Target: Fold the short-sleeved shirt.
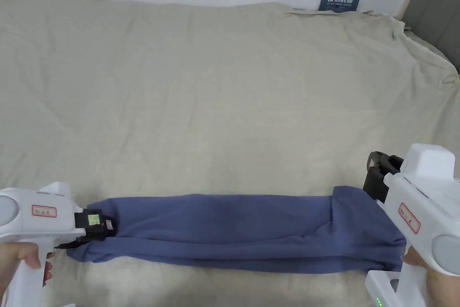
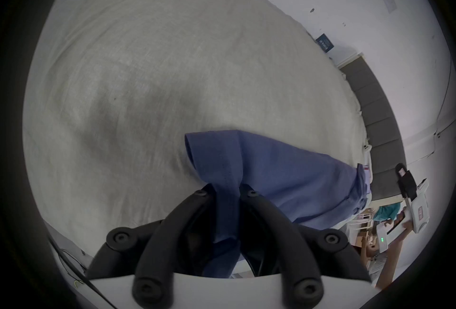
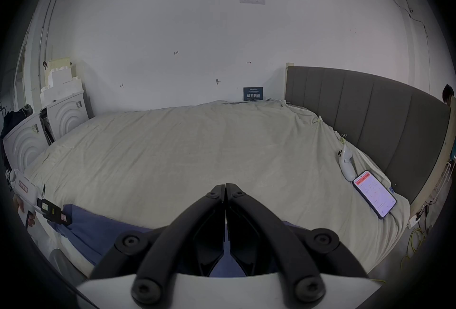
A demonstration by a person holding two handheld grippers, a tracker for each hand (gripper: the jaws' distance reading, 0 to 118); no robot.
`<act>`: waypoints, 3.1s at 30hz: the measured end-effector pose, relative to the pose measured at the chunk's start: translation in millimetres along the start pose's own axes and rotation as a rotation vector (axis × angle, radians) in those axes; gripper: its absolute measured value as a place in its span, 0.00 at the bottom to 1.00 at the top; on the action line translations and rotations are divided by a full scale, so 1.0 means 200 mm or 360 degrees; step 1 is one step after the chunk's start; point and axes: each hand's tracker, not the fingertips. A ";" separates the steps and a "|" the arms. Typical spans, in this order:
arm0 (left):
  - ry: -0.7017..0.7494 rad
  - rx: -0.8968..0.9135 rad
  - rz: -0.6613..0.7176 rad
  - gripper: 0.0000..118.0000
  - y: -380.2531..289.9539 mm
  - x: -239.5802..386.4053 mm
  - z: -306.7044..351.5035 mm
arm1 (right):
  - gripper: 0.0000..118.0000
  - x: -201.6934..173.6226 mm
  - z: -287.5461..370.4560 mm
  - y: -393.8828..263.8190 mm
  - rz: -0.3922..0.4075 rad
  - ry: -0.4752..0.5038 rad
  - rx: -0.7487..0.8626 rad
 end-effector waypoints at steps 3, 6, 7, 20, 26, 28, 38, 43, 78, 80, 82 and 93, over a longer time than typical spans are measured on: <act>0.0033 -0.0002 -0.0008 0.06 0.01 0.04 0.02 | 0.00 0.00 0.01 -0.01 0.0003 0.0006 -0.0007; 0.0080 -0.0002 -0.0032 0.03 0.02 0.09 0.05 | 0.00 0.01 0.01 -0.01 0.0003 0.0008 -0.0007; 0.0087 0.0005 -0.0035 0.03 0.02 0.11 0.07 | 0.00 0.01 0.01 0.00 -0.0001 0.0012 -0.0008; 0.0363 0.0196 -0.0063 0.02 0.14 0.08 0.38 | 0.00 0.07 0.04 0.04 -0.0023 0.0005 0.0052; 0.0535 0.0239 -0.0097 0.02 0.16 0.08 0.44 | 0.00 0.08 0.05 0.05 -0.0032 -0.0008 0.0061; 0.0486 0.0291 -0.0126 0.02 0.13 0.15 0.48 | 0.00 0.08 0.05 0.05 -0.0034 -0.0006 0.0063; 0.0033 0.0275 -0.0398 0.02 0.04 0.64 0.48 | 0.00 0.09 0.07 0.04 -0.0042 -0.0005 0.0079; -0.0067 0.0109 -0.0504 0.02 -0.03 0.85 0.23 | 0.00 0.12 0.09 0.04 -0.0039 -0.0032 0.0082; 0.0092 0.0438 -0.0722 0.00 -0.30 0.88 -0.11 | 0.00 0.14 0.11 0.02 -0.0059 -0.0040 0.0063; 0.0140 0.0433 -0.0764 0.00 -0.39 0.90 -0.17 | 0.00 0.14 0.11 0.02 -0.0064 -0.0037 0.0063; 0.0150 0.0397 -0.0773 0.00 -0.45 0.93 -0.23 | 0.00 0.15 0.12 0.02 -0.0069 -0.0040 0.0065; 0.0137 0.0262 -0.0788 0.00 -0.67 1.10 -0.47 | 0.00 0.20 0.16 0.01 -0.0079 -0.0082 0.0057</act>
